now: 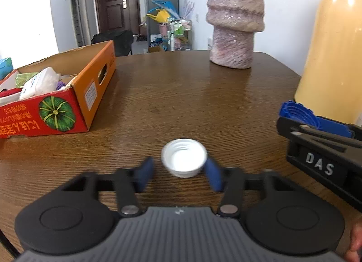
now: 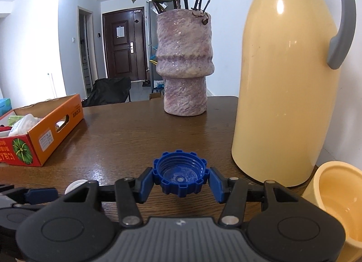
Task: Organize rigid objects
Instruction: 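Grasp the blue cap with the right gripper while the left grasps the white cap, then carry the blue cap and white cap over the cardboard box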
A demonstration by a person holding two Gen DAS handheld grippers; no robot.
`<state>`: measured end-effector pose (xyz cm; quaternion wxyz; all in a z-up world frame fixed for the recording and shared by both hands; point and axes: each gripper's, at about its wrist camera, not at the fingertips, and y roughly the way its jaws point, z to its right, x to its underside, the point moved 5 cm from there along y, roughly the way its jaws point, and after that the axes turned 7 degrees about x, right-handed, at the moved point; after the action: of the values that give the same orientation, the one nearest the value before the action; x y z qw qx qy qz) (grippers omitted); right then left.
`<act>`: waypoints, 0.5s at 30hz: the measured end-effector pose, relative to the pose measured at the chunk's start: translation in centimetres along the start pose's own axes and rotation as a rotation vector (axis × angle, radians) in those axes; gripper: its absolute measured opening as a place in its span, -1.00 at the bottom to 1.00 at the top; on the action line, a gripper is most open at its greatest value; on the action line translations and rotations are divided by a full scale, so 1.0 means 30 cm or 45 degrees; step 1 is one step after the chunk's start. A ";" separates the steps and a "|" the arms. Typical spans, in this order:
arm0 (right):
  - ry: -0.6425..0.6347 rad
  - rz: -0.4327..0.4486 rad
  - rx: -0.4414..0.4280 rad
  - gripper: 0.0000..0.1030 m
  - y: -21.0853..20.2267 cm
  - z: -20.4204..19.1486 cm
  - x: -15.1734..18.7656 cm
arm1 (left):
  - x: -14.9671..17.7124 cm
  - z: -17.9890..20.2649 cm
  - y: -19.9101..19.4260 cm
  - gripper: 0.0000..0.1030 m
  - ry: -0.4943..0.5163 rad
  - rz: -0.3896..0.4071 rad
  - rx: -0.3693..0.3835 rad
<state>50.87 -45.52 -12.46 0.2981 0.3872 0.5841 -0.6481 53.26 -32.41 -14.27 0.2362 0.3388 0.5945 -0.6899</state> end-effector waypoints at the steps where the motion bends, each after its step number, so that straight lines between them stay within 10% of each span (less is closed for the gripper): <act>1: -0.002 0.001 -0.001 0.00 0.000 -0.002 0.000 | 0.000 0.002 -0.001 -0.20 0.006 0.002 0.000; 15: -0.031 0.054 -0.024 0.00 -0.034 -0.033 0.004 | -0.001 -0.039 -0.063 -0.21 -0.014 0.048 0.028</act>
<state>50.10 -44.39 -12.03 0.3225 0.3889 0.5781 -0.6407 52.13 -30.94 -13.07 0.2487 0.3486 0.5791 -0.6938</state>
